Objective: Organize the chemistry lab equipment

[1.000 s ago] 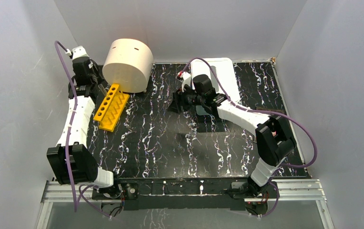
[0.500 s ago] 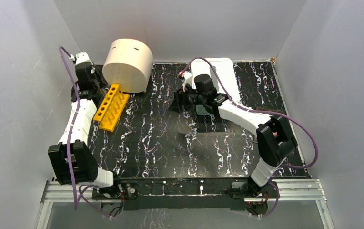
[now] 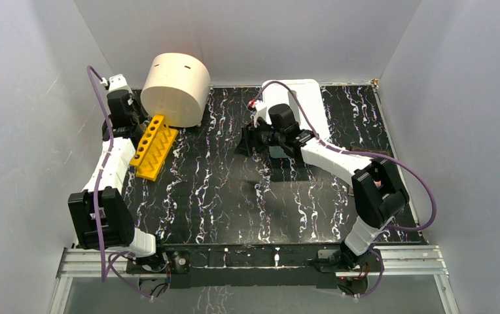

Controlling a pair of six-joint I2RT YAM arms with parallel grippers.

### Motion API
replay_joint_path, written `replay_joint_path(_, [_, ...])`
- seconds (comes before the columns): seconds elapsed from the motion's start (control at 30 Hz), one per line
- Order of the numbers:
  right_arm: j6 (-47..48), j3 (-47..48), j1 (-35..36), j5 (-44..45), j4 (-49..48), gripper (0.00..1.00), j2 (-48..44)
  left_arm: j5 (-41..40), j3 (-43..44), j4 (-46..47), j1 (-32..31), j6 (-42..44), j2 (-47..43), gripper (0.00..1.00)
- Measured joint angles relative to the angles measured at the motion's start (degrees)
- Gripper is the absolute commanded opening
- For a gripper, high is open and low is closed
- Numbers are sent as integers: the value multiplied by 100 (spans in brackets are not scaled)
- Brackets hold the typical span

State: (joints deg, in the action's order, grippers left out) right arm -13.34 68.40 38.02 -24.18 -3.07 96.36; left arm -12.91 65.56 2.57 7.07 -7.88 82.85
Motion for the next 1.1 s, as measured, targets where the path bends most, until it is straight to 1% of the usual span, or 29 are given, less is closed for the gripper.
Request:
replay_joint_path(0.33, [-66, -79, -63, 2, -2, 66, 0, 52, -341, 188, 0, 46, 7, 21])
replay_joint_path(0.63, [-138, -105, -79, 0, -26, 66, -2, 146, -350, 286, 0, 192, 72, 22])
replay_joint_path(0.9, [-144, -184, -101, 2, -48, 66, -28, 179, -402, 468, 0, 428, 356, 23])
replay_joint_path(1.1, [-146, -184, -205, -22, -48, 66, -31, 199, -409, 476, 0, 472, 409, 25])
